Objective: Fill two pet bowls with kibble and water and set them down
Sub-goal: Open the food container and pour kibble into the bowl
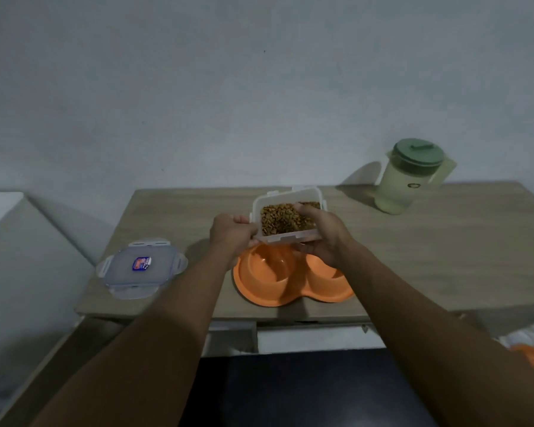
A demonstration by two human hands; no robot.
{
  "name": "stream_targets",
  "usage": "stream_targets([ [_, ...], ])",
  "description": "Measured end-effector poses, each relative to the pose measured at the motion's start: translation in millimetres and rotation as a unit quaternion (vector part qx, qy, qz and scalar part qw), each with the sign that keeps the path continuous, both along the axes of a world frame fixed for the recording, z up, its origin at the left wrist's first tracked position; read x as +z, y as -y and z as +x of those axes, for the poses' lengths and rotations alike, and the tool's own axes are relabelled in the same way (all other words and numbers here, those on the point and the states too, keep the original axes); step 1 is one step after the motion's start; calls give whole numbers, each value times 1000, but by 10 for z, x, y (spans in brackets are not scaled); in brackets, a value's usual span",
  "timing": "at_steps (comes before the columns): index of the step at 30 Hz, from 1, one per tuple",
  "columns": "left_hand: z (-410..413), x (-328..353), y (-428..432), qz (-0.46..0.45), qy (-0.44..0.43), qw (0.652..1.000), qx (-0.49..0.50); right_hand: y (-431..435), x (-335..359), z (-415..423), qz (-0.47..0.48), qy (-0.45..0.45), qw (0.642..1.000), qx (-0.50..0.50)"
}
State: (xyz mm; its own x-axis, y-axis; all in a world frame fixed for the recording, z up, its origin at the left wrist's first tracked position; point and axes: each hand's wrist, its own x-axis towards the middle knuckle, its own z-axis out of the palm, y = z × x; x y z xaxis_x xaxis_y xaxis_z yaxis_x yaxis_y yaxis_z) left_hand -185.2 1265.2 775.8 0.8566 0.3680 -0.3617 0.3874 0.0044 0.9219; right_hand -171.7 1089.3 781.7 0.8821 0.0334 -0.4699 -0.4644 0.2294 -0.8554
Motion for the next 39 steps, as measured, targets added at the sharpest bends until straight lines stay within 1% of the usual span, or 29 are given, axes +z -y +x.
stream_targets([
  [5, -28, -73, 14, -33, -10, 999, -25, 40, -47, -143, -21, 55, 998, 23],
  [8, -47, -87, 13, -52, -15, 998, -38, 46, -47, -210, -44, 50, 998, -20],
  [12, -48, -106, -15, -57, -12, 997, -47, 35, 9, -266, -21, 19, 999, -21],
  [14, -48, -98, -31, -60, -8, 996, -58, 18, 49, -277, -24, 14, 999, -23],
  [19, -76, -76, -85, -67, -6, 995, -69, -40, 108, -327, -40, 60, 997, 1],
  [21, -92, -72, -106, -70, -5, 995, -76, -67, 101, -334, -59, 66, 996, -17],
  [24, -138, -38, -119, -100, 2, 990, -95, -93, 74, -318, -96, 69, 991, -69],
  [26, -159, -70, -143, -114, 2, 987, -112, -68, 58, -296, -105, 67, 987, -102],
  [27, -169, -107, -165, -101, 3, 987, -121, -46, 57, -286, -108, 70, 984, -119],
  [28, -182, -150, -185, -67, 5, 989, -133, -21, 58, -278, -120, 77, 981, -133],
  [30, -233, -214, -223, 41, 10, 985, -167, 25, 68, -265, -177, 95, 969, -142],
  [32, -313, -265, -239, 111, 14, 975, -193, 58, 74, -264, -226, 117, 956, -143],
  [35, -410, -364, -277, 164, 2, 957, -240, 91, 70, -262, -253, 138, 946, -147],
  [37, -474, -412, -301, 206, -3, 936, -287, 106, 54, -259, -251, 139, 947, -147],
  [39, -526, -449, -309, 228, -1, 916, -331, 118, 33, -265, -264, 146, 942, -148],
])
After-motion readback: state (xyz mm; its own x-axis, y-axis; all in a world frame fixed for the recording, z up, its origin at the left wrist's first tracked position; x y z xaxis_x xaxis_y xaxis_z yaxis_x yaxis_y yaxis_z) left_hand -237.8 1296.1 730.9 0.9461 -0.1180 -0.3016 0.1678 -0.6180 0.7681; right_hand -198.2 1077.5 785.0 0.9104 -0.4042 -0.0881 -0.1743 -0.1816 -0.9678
